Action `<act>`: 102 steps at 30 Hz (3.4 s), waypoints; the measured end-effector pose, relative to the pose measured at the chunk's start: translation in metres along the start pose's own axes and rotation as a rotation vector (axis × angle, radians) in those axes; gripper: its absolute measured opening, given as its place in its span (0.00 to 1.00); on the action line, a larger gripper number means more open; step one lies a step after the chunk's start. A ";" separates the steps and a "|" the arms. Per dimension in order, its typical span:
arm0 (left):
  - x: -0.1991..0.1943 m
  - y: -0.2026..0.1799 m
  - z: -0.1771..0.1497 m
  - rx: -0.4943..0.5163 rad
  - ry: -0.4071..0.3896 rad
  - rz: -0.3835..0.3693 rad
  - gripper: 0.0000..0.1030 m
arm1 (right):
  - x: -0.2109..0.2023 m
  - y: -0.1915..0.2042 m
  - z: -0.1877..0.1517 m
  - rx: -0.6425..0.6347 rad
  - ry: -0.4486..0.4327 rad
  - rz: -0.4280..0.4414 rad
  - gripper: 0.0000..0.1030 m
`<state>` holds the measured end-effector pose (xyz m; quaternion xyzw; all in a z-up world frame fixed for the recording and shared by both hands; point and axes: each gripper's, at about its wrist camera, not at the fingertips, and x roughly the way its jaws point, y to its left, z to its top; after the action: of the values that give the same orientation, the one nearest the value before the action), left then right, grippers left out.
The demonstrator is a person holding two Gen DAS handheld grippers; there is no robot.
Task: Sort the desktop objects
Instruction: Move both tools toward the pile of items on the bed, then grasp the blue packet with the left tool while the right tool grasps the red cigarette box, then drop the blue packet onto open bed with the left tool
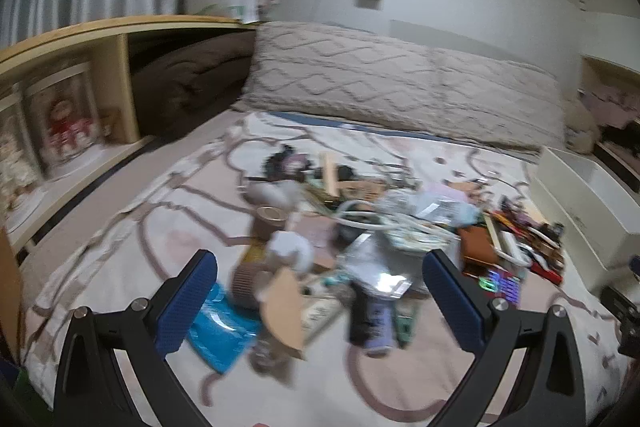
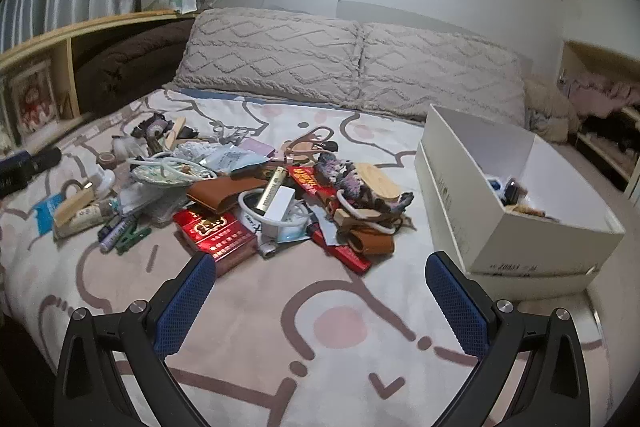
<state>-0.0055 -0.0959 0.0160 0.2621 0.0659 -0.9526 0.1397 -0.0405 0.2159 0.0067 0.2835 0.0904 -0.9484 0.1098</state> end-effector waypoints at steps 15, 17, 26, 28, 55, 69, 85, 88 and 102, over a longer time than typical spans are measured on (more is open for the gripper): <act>0.031 0.055 -0.006 -0.180 0.138 0.083 1.00 | 0.025 0.022 0.026 -0.100 0.025 0.175 1.00; 0.034 0.057 -0.008 -0.197 0.156 0.072 1.00 | 0.031 0.026 0.029 -0.105 0.035 0.221 1.00; 0.045 0.074 -0.012 -0.273 0.191 0.027 1.00 | 0.068 0.036 0.036 -0.119 0.090 0.428 1.00; 0.045 0.078 -0.012 -0.288 0.189 0.021 1.00 | 0.076 0.036 0.034 -0.120 0.102 0.454 1.00; 0.072 0.110 -0.036 -0.556 0.316 -0.110 0.79 | 0.122 0.055 0.017 -0.235 0.206 0.569 0.78; 0.068 0.112 -0.044 -0.562 0.311 -0.124 0.45 | 0.126 0.063 0.010 -0.271 0.231 0.521 0.63; 0.056 0.095 -0.038 -0.509 0.261 -0.158 0.18 | 0.124 0.072 0.004 -0.284 0.276 0.470 0.60; 0.049 0.089 -0.034 -0.488 0.237 -0.177 0.16 | 0.120 0.069 0.002 -0.258 0.296 0.472 0.60; 0.027 0.065 -0.022 -0.452 0.154 -0.372 0.16 | 0.090 0.059 -0.014 -0.222 0.365 0.494 0.60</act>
<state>0.0025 -0.1600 -0.0201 0.2792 0.3333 -0.9005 0.0123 -0.0908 0.1484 -0.0615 0.4483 0.1399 -0.8109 0.3490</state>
